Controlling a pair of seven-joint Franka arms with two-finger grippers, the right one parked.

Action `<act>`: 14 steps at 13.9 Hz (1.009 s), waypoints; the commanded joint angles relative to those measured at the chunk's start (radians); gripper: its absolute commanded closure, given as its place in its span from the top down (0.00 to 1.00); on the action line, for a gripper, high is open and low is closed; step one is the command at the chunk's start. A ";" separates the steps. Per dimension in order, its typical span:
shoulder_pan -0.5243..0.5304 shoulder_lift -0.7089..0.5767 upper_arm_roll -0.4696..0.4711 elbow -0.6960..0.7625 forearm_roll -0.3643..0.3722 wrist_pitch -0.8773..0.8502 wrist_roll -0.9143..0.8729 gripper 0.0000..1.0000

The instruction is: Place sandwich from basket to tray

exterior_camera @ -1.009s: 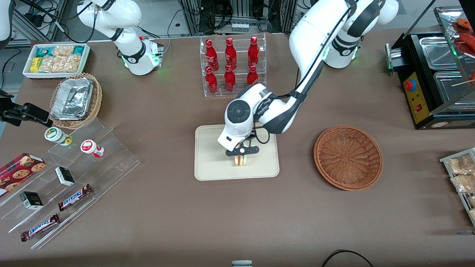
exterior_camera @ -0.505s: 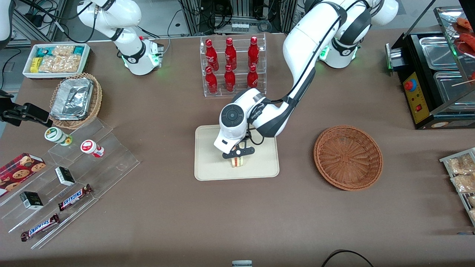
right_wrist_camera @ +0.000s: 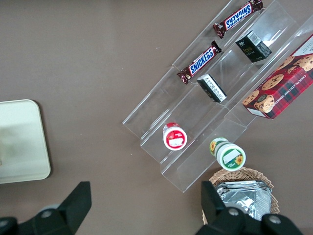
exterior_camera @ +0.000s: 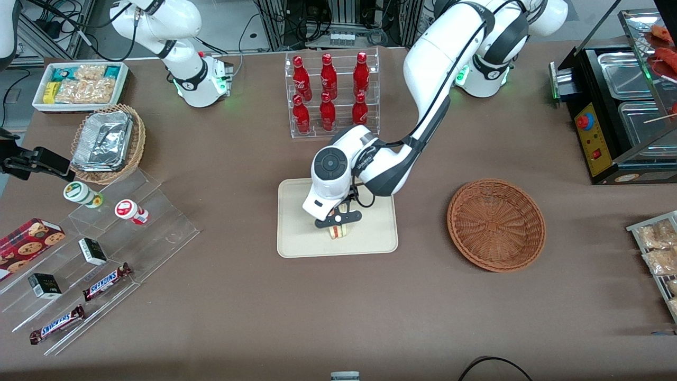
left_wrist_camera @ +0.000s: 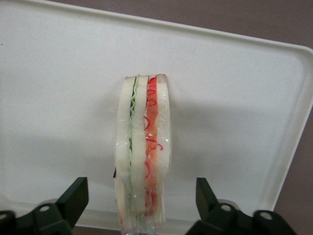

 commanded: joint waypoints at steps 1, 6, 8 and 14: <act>-0.008 -0.055 0.018 0.022 -0.012 -0.085 -0.005 1.00; 0.042 -0.150 0.024 0.031 0.002 -0.225 0.080 1.00; 0.099 -0.193 0.035 0.013 0.001 -0.265 0.094 1.00; 0.340 -0.460 0.035 -0.309 -0.002 -0.266 0.496 1.00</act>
